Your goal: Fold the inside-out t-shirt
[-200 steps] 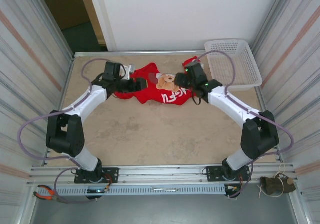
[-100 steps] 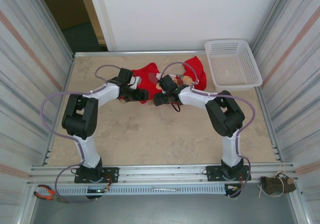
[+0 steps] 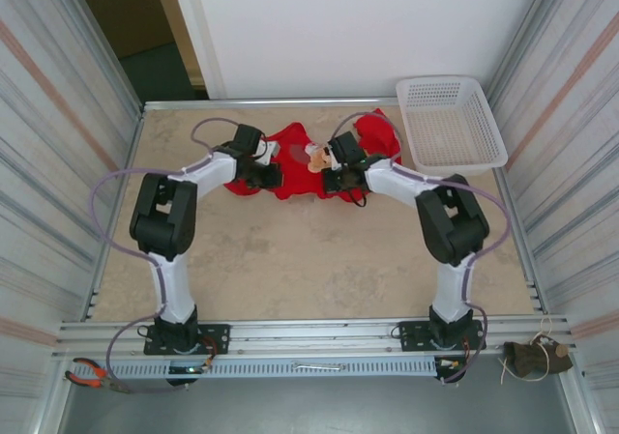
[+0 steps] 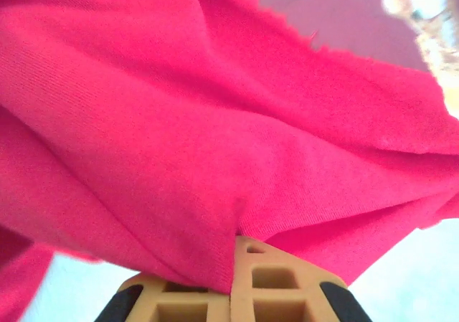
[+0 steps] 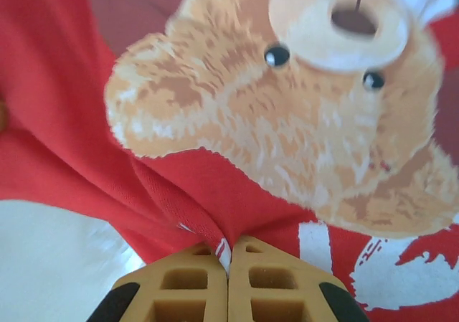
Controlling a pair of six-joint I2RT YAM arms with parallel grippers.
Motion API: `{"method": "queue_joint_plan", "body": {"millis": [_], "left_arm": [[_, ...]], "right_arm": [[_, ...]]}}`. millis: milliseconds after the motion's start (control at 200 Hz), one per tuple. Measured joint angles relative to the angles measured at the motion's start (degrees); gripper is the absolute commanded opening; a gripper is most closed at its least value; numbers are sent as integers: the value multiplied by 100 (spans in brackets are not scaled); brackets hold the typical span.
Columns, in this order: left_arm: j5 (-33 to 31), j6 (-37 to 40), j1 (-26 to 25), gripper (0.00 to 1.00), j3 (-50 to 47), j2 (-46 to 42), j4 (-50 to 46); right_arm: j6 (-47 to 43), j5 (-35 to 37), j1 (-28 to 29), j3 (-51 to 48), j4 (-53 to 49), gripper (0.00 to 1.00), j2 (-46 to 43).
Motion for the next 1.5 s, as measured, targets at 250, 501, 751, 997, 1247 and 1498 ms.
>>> {"method": "queue_joint_plan", "body": {"millis": [250, 501, 751, 997, 1247, 1498], "left_arm": [[590, -339, -564, 0, -407, -2498, -431], [857, -654, -396, 10, -459, -2358, -352], [507, -756, 116, 60, -142, -627, -435], [177, -970, 111, 68, -662, -1620, -92], [-339, -1329, -55, 72, -1414, -2435, 111], [-511, -1447, -184, 76, -1517, -2459, 164]], "right_arm": [[-326, -1123, -103, -339, -774, 0, -2225], [-186, -1808, -1257, -310, -619, 50, -1491], [411, -752, -1228, -374, -649, 54, -734], [905, 229, 258, -595, -535, 73, -1484], [1121, 1338, 800, 509, -474, 74, 393], [879, 1335, 636, 905, -461, 0, 1290]]}}
